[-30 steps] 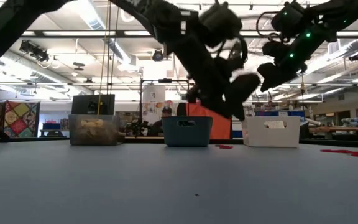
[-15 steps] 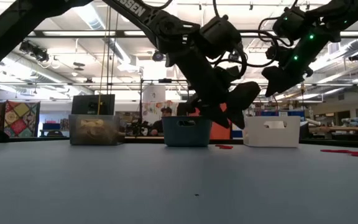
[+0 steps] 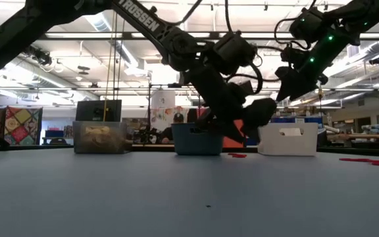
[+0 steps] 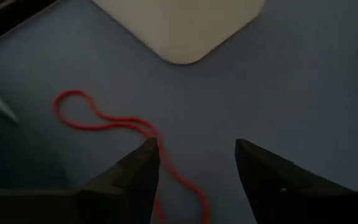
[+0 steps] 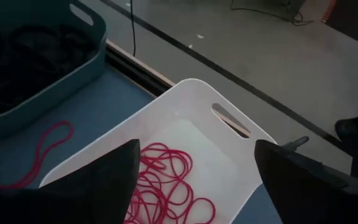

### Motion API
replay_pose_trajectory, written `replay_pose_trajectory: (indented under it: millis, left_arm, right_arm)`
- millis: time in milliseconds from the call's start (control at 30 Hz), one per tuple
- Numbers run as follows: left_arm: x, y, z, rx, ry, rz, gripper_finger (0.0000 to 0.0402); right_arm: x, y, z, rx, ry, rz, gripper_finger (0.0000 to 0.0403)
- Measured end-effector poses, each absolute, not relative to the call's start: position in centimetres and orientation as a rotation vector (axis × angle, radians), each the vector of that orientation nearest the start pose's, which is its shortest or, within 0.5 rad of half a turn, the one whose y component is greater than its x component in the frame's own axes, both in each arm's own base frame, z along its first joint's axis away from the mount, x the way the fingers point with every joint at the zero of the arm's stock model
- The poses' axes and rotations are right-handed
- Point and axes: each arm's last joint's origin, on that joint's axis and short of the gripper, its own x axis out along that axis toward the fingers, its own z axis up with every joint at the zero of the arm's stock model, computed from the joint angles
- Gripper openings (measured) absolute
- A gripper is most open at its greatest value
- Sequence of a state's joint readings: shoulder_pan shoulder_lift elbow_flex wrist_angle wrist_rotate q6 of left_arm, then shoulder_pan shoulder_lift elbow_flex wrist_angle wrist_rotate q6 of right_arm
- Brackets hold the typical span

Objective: Sort rubber bands into baskets
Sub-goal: Put the red rubber band into the white bin

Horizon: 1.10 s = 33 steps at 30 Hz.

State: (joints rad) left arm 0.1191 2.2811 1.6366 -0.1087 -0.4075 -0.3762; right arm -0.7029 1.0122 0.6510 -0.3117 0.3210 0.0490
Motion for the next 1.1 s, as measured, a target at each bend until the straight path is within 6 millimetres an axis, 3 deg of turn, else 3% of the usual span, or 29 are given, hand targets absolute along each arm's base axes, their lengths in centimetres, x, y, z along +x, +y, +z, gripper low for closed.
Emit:
replay_pose_trajectory:
  millis: [233, 633, 767, 967, 1100]
  left_arm:
    - [48.6, 8.0, 14.0, -0.249, 0.631, 0.690, 0.0214]
    - [47.5, 8.2, 13.2, -0.214, 0.781, 0.736, 0.0214]
    - [48.1, 7.9, 14.3, -0.251, 0.779, 0.736, 0.0214]
    - [49.9, 7.7, 17.7, -0.243, 0.650, 0.734, 0.0214]
    - [49.8, 7.8, 16.5, -0.214, 0.705, 0.753, 0.0214]
  right_arm:
    - [15.0, -13.9, 23.7, 0.180, 0.676, -0.992, 0.0322]
    - [14.9, -13.7, 23.4, 0.198, 0.704, -0.967, 0.0319]
    - [14.9, -13.7, 23.4, 0.201, 0.709, -0.963, 0.0314]
    - [14.9, -13.7, 23.4, 0.201, 0.703, -0.964, 0.0311]
    - [15.0, -13.7, 23.4, 0.203, 0.703, -0.956, 0.0311]
